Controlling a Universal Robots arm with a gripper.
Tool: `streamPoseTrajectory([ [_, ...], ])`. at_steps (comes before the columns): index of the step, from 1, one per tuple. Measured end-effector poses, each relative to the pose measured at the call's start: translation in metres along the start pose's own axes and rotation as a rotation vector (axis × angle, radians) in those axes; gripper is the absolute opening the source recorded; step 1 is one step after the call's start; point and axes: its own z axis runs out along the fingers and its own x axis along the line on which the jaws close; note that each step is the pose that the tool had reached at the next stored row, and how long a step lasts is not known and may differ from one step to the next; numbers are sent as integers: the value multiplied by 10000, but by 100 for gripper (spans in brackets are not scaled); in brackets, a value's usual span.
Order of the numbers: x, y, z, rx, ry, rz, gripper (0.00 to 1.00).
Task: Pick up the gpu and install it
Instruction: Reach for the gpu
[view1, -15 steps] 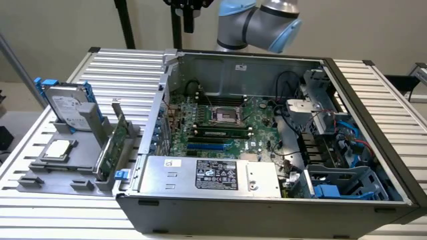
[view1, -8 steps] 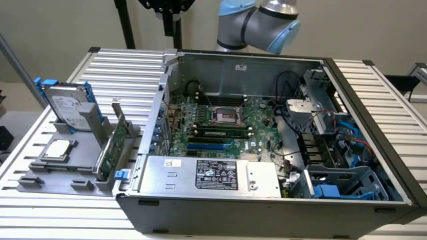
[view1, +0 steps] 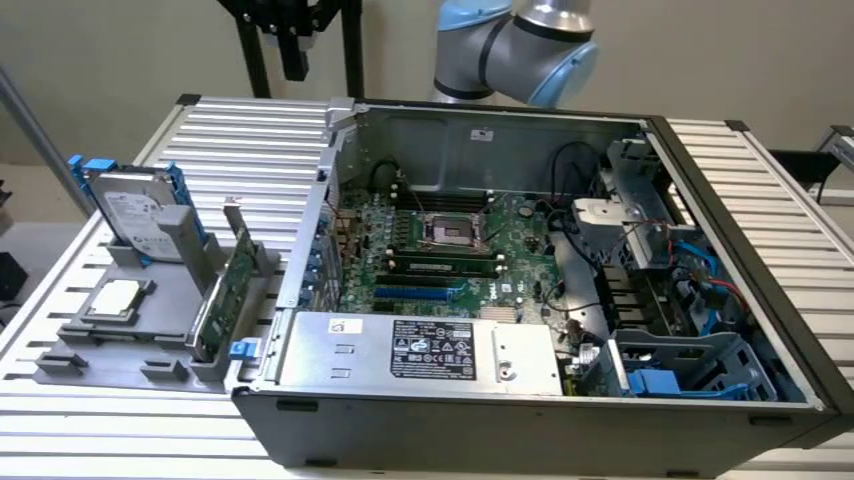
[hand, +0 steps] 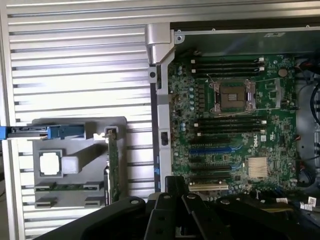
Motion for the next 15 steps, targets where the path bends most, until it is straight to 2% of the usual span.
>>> streamPoseTrajectory([
  [15, 685, -55, 183, 74, -2, -2, 11],
])
